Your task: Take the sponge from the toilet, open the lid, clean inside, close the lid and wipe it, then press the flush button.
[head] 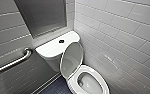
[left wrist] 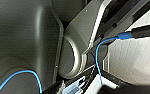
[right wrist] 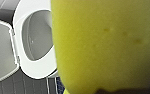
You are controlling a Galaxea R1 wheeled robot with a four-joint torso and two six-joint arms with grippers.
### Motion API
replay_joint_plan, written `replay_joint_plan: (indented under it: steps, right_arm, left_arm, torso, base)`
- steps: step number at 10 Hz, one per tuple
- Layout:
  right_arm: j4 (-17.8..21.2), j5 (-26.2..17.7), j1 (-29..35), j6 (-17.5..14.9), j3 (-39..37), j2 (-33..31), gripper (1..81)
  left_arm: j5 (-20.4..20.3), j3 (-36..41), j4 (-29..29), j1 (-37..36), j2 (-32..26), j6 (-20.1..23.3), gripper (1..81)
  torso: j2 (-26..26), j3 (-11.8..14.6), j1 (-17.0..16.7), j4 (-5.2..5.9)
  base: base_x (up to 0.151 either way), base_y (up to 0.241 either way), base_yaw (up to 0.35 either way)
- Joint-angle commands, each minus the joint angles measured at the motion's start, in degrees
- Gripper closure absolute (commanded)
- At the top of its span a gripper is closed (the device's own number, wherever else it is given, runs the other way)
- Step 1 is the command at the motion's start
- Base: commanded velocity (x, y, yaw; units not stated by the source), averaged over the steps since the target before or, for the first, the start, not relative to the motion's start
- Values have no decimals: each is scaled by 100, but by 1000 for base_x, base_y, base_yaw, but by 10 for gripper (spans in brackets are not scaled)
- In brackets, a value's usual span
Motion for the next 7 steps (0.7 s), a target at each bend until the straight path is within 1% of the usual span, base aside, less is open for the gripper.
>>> replay_joint_plan:
  steps: [1, 2, 4, 5, 6, 7]
  right_arm:
    - [-187, -923, 609, -565, 906, -842, 811]
    - [-195, -1154, 837, -610, 915, -887, 811]
    - [-178, -2039, 1697, -619, 731, -843, 811]
    - [-5, -2355, 2074, -619, 592, -730, 811]
    - [225, -2637, 2446, -619, 321, -537, 811]
    - [349, -2945, 2745, -610, -6, -291, 811]
  left_arm:
    - [79, 99, 100, 136, -19, 50, 10]
    - [88, 55, 100, 135, 25, 50, 10]
    - [71, -130, 91, 118, 121, 42, 10]
    - [71, -147, 82, 118, 122, 42, 10]
    - [71, -148, 65, 109, 122, 42, 10]
    - [71, -148, 65, 118, 131, 42, 10]
  torso:
    - [0, 0, 0, 0]
    - [0, 0, 0, 0]
    - [0, 2, 0, 0]
    - [0, 2, 0, 0]
    - [0, 2, 0, 0]
    - [0, 2, 0, 0]
  base:
    - [0, 0, 0]
    - [0, 0, 0]
    - [0, 0, 0]
    - [0, 0, 0]
    - [0, 0, 0]
    - [0, 0, 0]
